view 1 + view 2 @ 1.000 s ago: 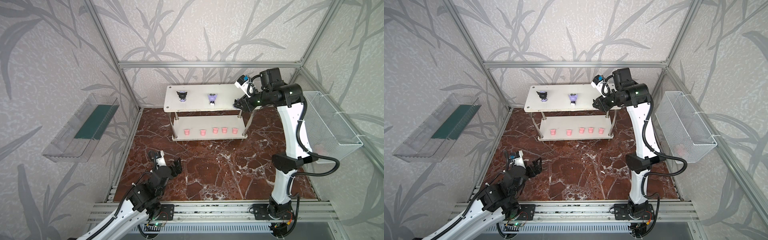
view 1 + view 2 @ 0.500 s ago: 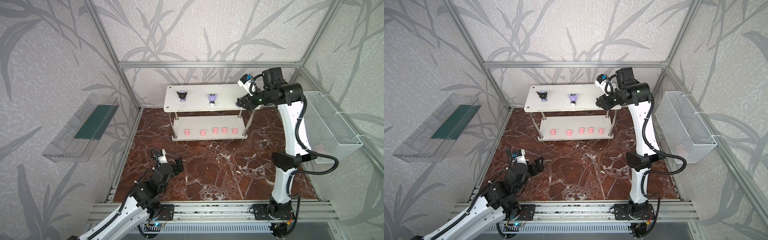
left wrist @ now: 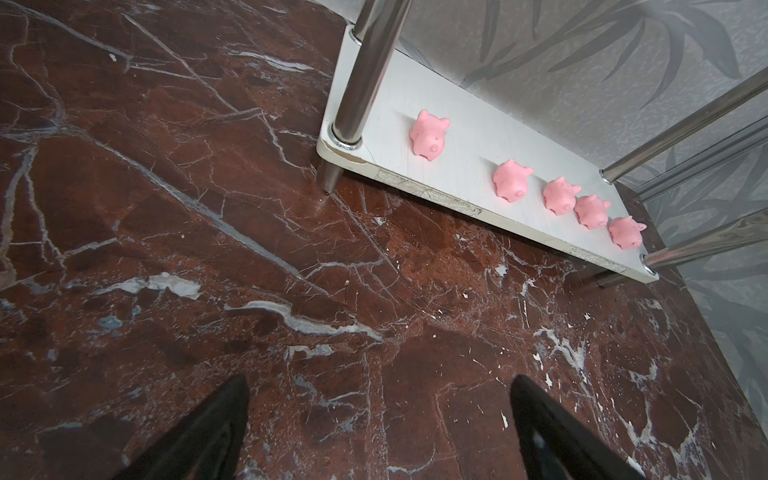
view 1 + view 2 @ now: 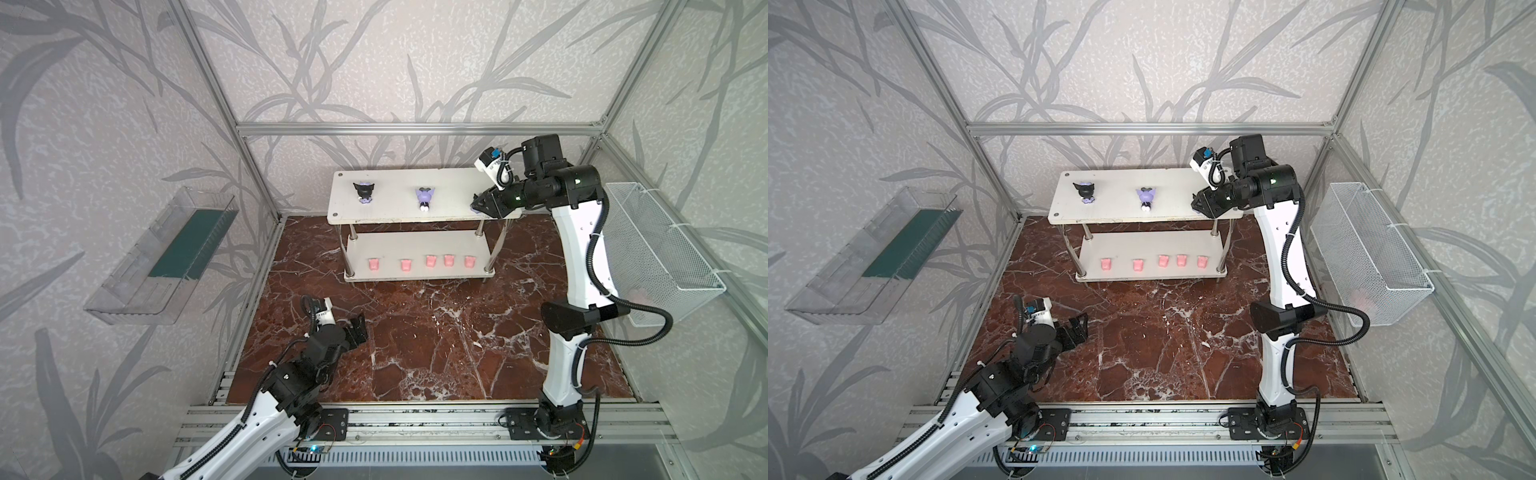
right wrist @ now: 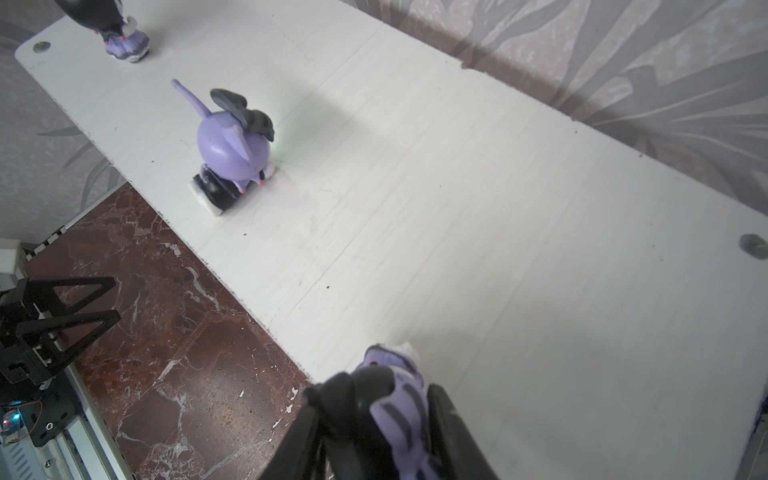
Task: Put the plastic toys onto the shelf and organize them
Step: 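Lower the figure onto the top board's far end with the right gripper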
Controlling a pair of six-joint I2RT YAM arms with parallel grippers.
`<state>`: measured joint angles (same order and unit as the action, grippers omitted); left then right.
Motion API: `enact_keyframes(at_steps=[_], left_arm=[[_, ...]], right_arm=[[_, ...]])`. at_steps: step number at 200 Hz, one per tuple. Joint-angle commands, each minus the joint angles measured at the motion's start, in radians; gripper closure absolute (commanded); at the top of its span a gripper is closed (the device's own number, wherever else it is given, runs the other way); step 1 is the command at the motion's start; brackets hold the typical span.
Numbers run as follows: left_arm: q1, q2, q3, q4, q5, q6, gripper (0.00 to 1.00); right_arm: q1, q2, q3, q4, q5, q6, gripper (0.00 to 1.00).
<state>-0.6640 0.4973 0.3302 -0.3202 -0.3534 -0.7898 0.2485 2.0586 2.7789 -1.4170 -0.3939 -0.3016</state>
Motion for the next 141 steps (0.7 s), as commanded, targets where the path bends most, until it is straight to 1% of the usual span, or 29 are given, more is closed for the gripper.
enact_keyframes(at_steps=[1, 68, 141], left_arm=[[0.01, -0.004, -0.017, 0.012, 0.006, -0.015, 0.04], [0.025, -0.003, -0.023, 0.02, 0.025, -0.017, 0.04], [0.032, -0.006, -0.032, 0.033, 0.039, -0.025, 0.04]], right_arm=[[-0.005, 0.027, 0.022, 0.015, 0.013, 0.008, 0.69], [-0.006, 0.049, 0.025, 0.023, 0.014, 0.017, 0.65], [-0.006, 0.035, 0.01, 0.033, 0.012, 0.024, 0.6]])
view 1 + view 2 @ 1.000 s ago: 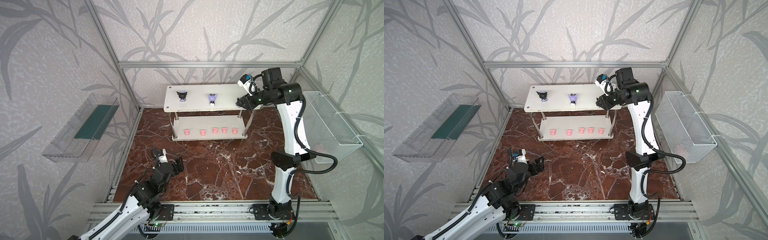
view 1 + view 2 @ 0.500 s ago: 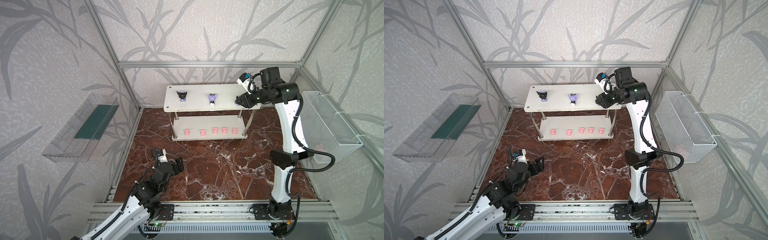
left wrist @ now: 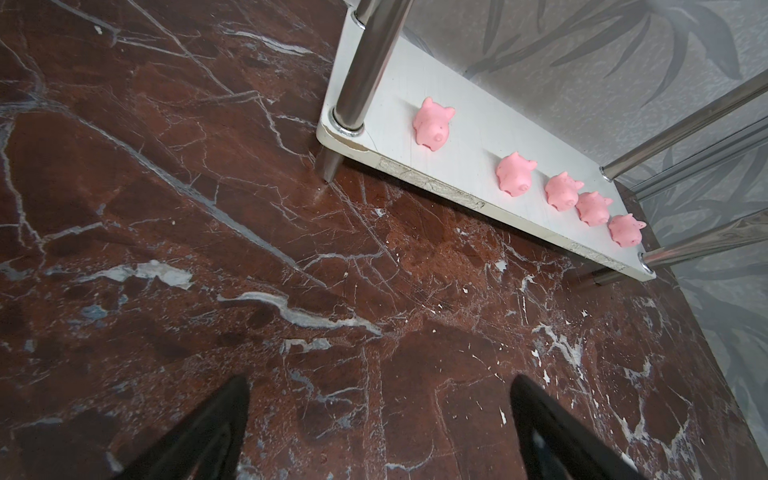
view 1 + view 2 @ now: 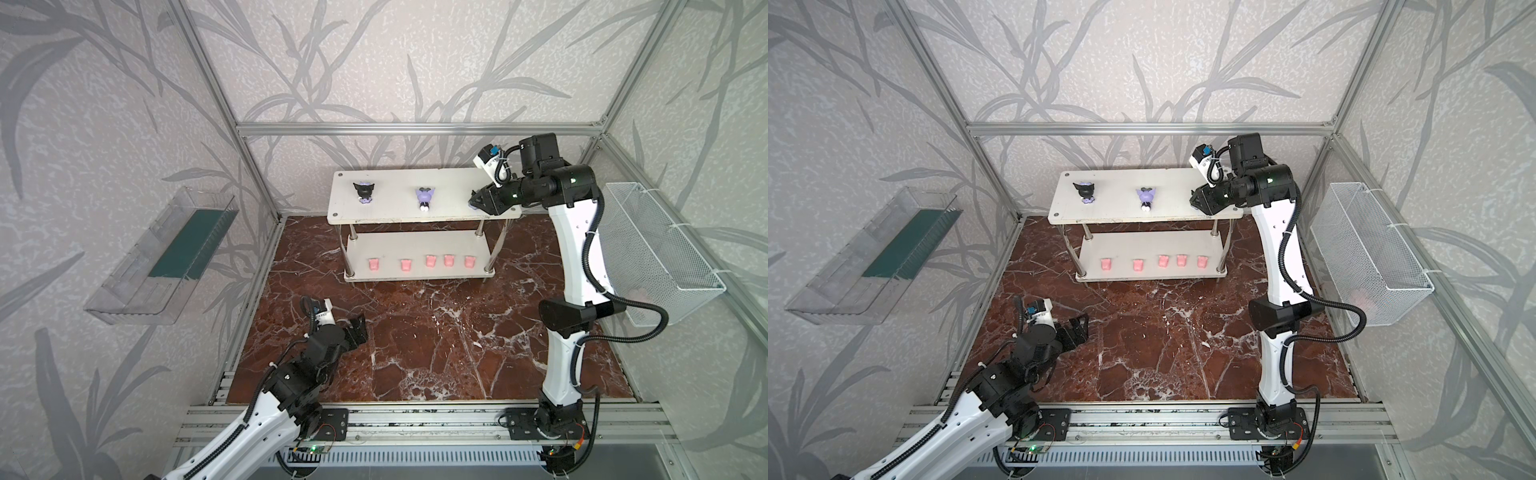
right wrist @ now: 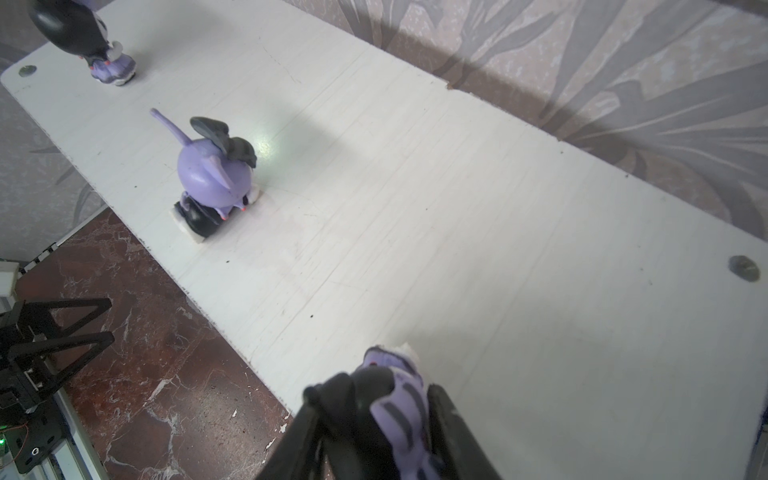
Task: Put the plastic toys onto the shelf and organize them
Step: 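Lower the figure onto the top board's far end with the right gripper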
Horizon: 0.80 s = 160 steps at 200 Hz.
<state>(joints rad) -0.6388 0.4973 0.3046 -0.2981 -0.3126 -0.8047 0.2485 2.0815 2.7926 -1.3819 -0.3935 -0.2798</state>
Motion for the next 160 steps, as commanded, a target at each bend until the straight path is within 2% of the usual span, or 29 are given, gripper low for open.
enact_keyframes(at_steps=[1, 160], left_arm=[[0.007, -0.004, -0.006, 0.01, -0.003, -0.01, 0.04], [0.014, -0.002, -0.016, 0.019, 0.007, -0.014, 0.04]], right_arm=[[-0.006, 0.013, -0.004, -0.002, 0.011, 0.002, 0.6], [-0.007, 0.014, 0.001, 0.017, 0.029, 0.013, 0.48]])
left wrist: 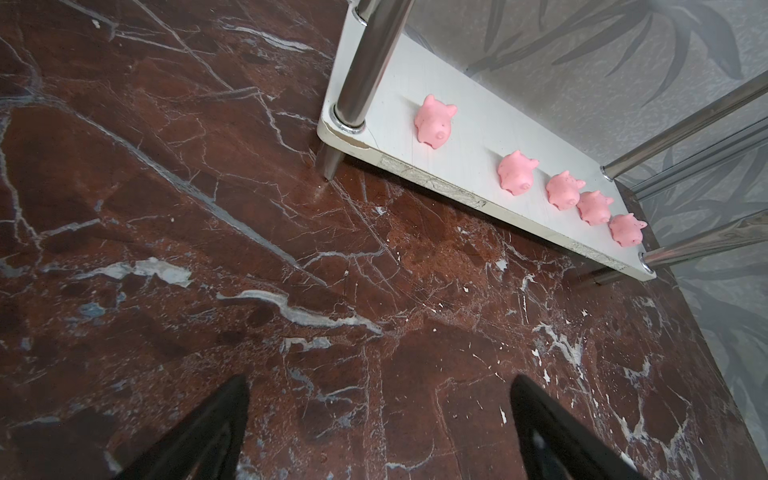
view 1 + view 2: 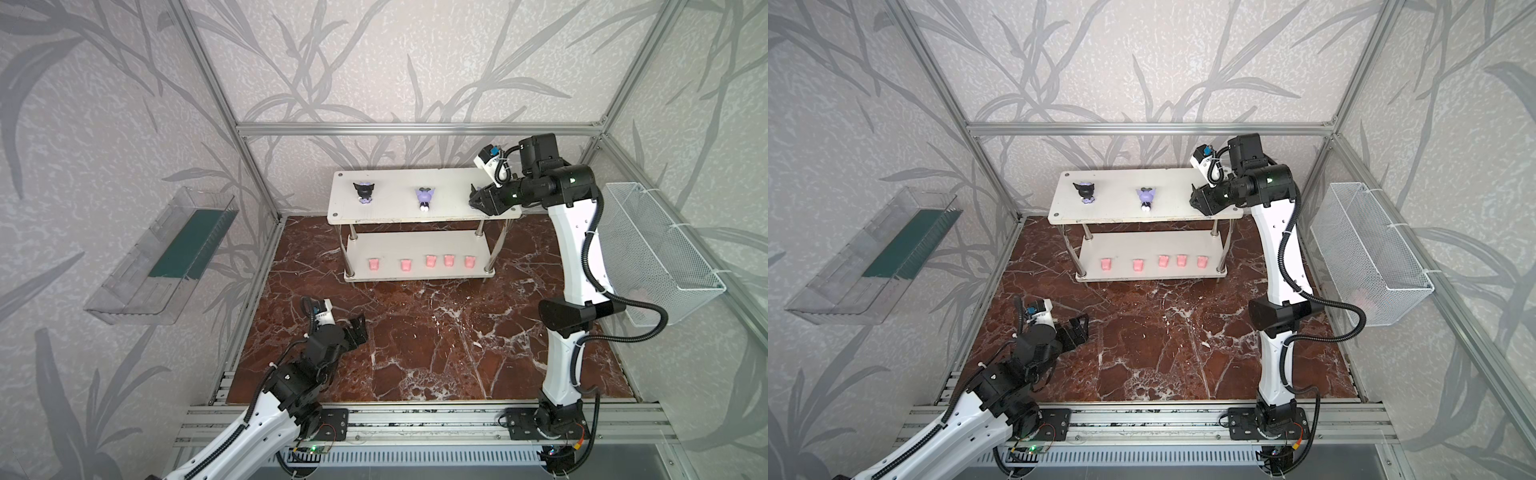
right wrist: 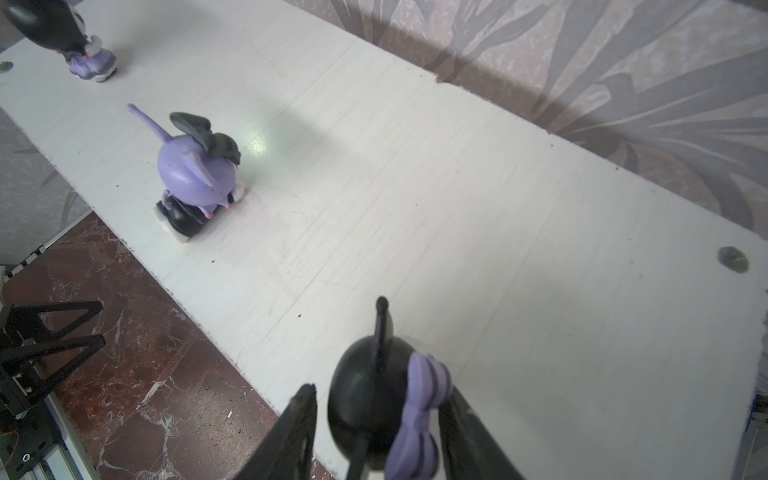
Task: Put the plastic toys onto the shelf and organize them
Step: 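Lower the figure onto the top board's far end with the right gripper, then open the right gripper to release the figure and lift away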
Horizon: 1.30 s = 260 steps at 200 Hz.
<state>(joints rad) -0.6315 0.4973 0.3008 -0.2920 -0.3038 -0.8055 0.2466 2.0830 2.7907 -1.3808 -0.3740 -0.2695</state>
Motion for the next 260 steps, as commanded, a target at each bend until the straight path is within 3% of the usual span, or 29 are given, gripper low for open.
enact_keyframes(at_steps=[1, 59, 260], left_arm=[[0.006, -0.003, -0.012, 0.013, -0.002, -0.013, 0.04], [0.007, -0.012, -0.019, 0.011, 0.001, -0.018, 0.04], [0.013, -0.008, -0.03, 0.032, 0.014, -0.026, 0.04]], right_arm=[[-0.006, 0.012, 0.003, 0.015, 0.01, 0.003, 0.48], [-0.009, -0.012, -0.048, 0.023, 0.056, -0.004, 0.44], [-0.076, -0.061, -0.106, 0.061, 0.075, 0.029, 0.44]])
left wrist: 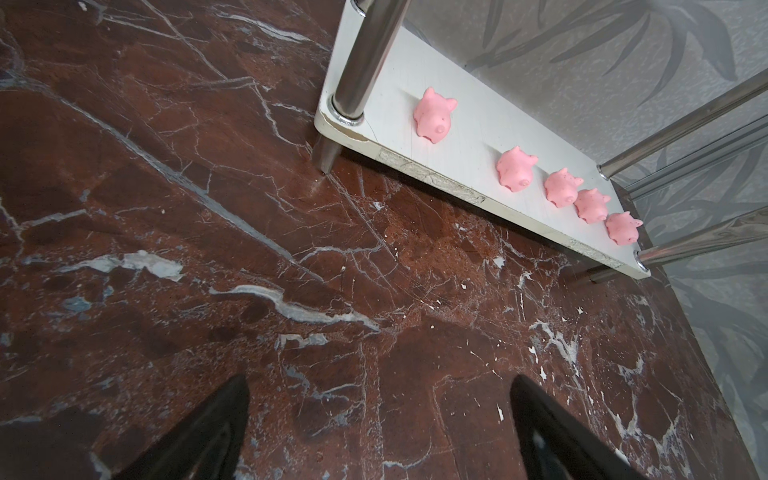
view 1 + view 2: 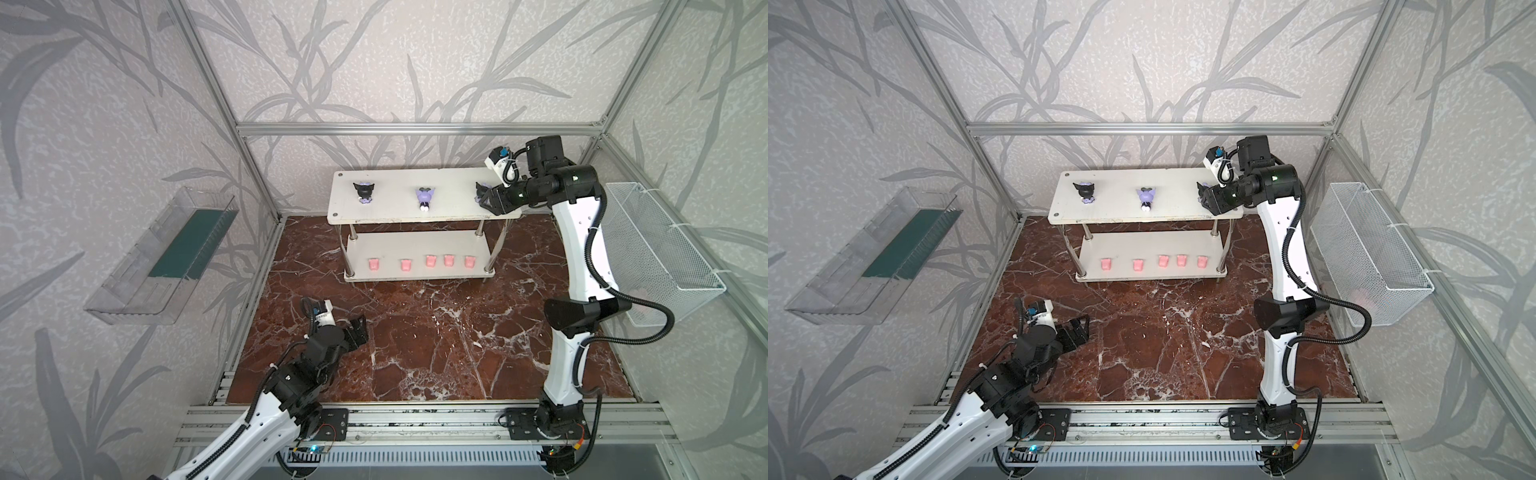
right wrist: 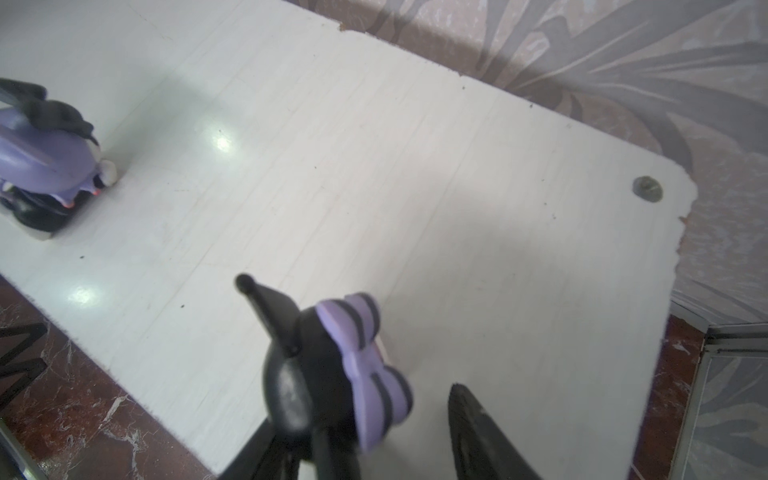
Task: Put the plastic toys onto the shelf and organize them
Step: 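Open the right gripper to release the figure and lift away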
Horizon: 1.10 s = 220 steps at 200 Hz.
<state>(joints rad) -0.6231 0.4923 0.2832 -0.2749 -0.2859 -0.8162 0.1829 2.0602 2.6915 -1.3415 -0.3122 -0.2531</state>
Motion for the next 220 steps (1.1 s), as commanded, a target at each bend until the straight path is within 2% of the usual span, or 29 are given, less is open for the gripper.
enact_keyframes(at_steps=[1, 66, 103, 127, 161, 188, 205, 220], left_arm=[[0.005, -0.003, -0.013, 0.015, -0.003, -0.015, 0.04], [0.006, 0.006, -0.012, 0.026, -0.003, -0.015, 0.04], [0.006, 0.013, -0.012, 0.031, -0.001, -0.014, 0.04], [0.008, 0.016, -0.005, 0.029, -0.001, -0.008, 0.04], [0.011, 0.02, 0.01, 0.019, -0.009, 0.003, 0.04], [0.015, 0.013, 0.036, -0.018, -0.036, 0.019, 0.04], [0.02, -0.002, 0.064, -0.057, -0.075, 0.037, 0.04], [0.024, -0.016, 0.094, -0.091, -0.136, 0.059, 0.04]], right_arm=[[-0.012, -0.038, -0.006, 0.022, 0.013, 0.013, 0.44], [-0.028, -0.046, -0.013, 0.025, -0.012, 0.022, 0.44], [-0.028, -0.102, -0.093, 0.029, -0.176, 0.0, 0.44], [-0.028, -0.17, -0.179, 0.071, -0.22, 0.001, 0.44], [-0.027, -0.282, -0.276, 0.124, -0.175, 0.016, 0.44], [-0.028, -0.412, -0.392, 0.191, -0.092, 0.053, 0.43], [-0.028, -0.555, -0.57, 0.306, -0.014, 0.09, 0.43], [-0.028, -0.703, -0.792, 0.458, 0.046, 0.142, 0.43]])
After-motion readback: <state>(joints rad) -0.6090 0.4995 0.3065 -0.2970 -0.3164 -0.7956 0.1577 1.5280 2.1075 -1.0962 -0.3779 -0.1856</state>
